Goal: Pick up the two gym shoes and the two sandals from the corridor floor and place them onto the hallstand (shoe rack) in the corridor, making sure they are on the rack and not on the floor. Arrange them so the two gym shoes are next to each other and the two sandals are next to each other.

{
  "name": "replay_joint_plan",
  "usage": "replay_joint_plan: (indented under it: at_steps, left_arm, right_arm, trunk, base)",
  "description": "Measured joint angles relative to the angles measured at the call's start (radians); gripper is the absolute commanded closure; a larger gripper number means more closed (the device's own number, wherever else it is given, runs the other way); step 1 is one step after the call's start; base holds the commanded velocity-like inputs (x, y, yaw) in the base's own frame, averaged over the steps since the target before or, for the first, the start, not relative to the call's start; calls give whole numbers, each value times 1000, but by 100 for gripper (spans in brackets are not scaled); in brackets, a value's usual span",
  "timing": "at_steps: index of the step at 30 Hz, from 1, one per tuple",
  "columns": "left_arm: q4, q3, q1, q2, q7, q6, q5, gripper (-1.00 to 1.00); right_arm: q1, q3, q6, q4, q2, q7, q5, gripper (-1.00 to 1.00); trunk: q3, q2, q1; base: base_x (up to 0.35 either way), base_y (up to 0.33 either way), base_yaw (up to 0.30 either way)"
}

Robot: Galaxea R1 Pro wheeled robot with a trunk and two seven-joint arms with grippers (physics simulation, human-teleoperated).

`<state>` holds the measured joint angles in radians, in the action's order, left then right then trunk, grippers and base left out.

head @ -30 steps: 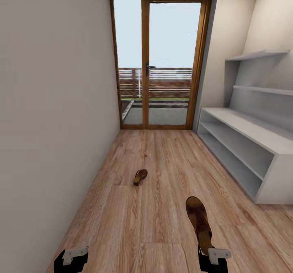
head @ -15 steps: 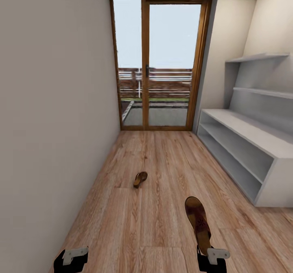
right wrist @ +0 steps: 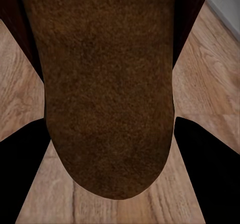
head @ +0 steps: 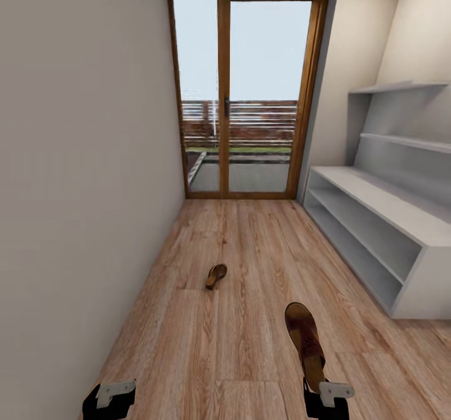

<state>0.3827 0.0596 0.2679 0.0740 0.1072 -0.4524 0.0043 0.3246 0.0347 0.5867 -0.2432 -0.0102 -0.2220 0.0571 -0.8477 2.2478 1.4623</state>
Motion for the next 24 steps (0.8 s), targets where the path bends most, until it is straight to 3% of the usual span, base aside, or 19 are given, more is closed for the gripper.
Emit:
replay_joint_plan:
  at_steps: [24]
  left_arm:
    - [0, 0, 0, 0, 0, 0, 0, -100]
  right_arm:
    - [0, 0, 0, 0, -2, 0, 0, 100]
  trunk:
    - [37, -168, -92]
  base:
    - [0, 0, 0]
